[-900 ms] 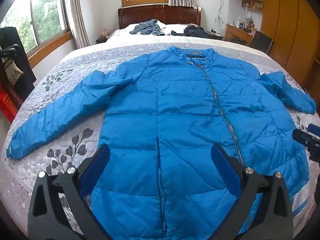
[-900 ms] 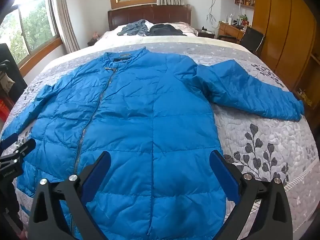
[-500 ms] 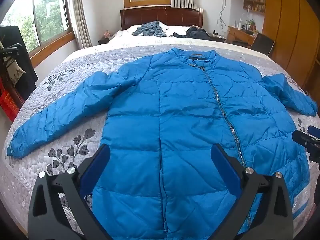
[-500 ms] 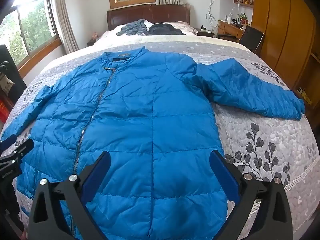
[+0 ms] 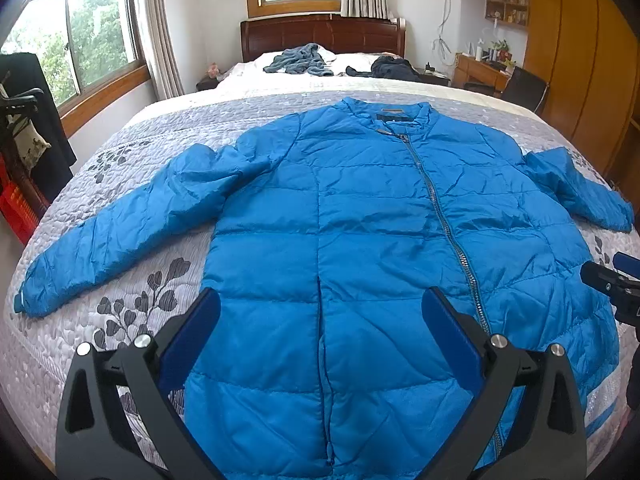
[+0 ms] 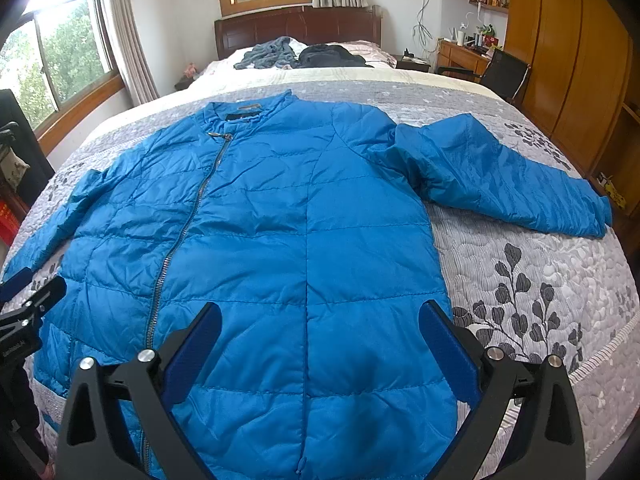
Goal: Fold large clothes
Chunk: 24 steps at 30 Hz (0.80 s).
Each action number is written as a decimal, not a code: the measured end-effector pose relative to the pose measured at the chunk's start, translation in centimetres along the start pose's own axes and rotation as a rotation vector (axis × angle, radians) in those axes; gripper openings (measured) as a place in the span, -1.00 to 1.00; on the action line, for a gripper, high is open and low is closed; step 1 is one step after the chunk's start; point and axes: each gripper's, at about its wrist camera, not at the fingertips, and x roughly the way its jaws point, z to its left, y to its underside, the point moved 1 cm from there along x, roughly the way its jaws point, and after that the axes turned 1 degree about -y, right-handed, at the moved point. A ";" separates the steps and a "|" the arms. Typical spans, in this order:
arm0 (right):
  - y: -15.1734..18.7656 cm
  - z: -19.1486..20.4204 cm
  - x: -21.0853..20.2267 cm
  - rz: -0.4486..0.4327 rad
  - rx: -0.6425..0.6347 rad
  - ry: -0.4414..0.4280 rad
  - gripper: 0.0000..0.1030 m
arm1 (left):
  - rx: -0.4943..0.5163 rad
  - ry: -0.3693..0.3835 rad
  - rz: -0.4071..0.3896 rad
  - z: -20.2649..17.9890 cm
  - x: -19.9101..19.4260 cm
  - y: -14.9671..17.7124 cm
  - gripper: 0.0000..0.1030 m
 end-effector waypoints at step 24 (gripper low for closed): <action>-0.2 0.0 -0.1 0.002 0.005 -0.002 0.93 | 0.001 -0.001 0.003 0.1 0.1 0.1 0.94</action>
